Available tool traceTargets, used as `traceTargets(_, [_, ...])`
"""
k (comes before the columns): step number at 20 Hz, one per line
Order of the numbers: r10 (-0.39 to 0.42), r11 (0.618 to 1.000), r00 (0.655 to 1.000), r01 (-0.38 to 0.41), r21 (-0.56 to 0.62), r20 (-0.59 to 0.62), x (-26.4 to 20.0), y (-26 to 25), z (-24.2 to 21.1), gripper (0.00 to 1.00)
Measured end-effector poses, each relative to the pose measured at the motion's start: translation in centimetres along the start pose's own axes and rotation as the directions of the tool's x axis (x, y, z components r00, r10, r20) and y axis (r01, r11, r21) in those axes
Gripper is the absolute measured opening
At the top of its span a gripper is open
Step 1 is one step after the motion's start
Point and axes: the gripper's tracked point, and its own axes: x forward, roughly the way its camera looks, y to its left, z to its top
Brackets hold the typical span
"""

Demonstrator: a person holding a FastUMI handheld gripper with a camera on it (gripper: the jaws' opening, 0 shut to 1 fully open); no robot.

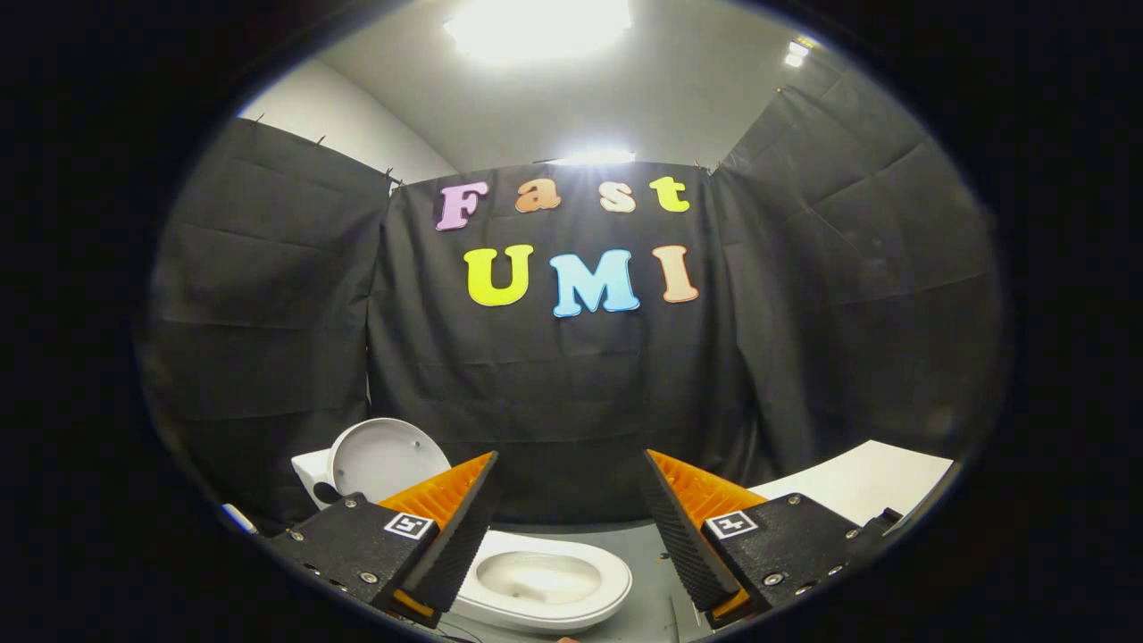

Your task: Open the toilet lid.

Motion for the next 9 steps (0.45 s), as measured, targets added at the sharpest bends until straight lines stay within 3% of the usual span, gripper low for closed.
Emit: traceTargets(9, [0.008,0.999,0.999,-0.010,-0.044,-0.044,0.4,0.3,-1.8,0.95])
